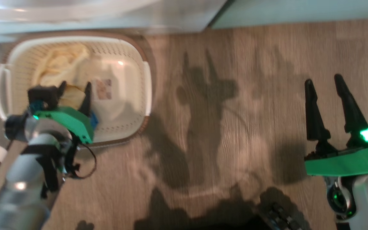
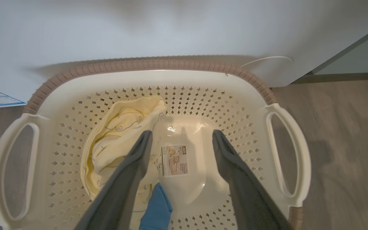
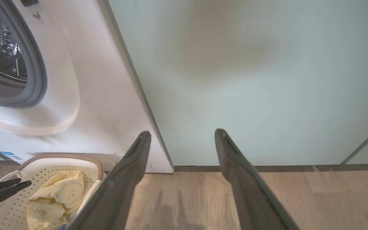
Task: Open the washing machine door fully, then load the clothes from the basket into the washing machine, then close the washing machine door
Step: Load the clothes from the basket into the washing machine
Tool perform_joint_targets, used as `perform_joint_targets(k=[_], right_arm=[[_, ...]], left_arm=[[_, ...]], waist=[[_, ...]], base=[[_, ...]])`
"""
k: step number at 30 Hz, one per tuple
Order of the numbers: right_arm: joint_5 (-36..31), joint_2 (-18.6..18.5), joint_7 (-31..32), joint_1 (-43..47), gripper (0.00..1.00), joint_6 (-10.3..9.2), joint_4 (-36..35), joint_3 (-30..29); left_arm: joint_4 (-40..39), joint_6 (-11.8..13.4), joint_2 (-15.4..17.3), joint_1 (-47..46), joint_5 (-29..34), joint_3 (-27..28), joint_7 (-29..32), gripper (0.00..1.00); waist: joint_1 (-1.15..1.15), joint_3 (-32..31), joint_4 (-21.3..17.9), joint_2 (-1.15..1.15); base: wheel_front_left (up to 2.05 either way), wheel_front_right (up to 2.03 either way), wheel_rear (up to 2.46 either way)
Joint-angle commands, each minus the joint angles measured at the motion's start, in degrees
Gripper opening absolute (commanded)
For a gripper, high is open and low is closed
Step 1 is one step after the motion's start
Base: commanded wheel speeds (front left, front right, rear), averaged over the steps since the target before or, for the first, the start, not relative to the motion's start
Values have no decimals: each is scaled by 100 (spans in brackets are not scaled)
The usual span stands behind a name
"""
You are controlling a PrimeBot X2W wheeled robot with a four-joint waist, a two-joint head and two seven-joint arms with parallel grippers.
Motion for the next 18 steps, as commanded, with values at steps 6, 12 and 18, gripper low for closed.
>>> perform_joint_targets(k=[6,12,18], right_arm=[[283,7,-37,-164,100,-16,-260,163],[440,8,-37,-306,100,-16,-281,263],[540,9,-37,-416,100,-16,-284,391]], left_arm=[[685,-84,465,-720,180,131,40,100],[1323,-88,663,-1298,360,40,73,100],[1938,-114,791,-1724,460,-58,217,100]], waist=[[-1,847,-403,0],[-1,1241,-508,0],[-1,1437,-573,0]], base=[[0,0,0],[0,0,0],[0,0,0]])
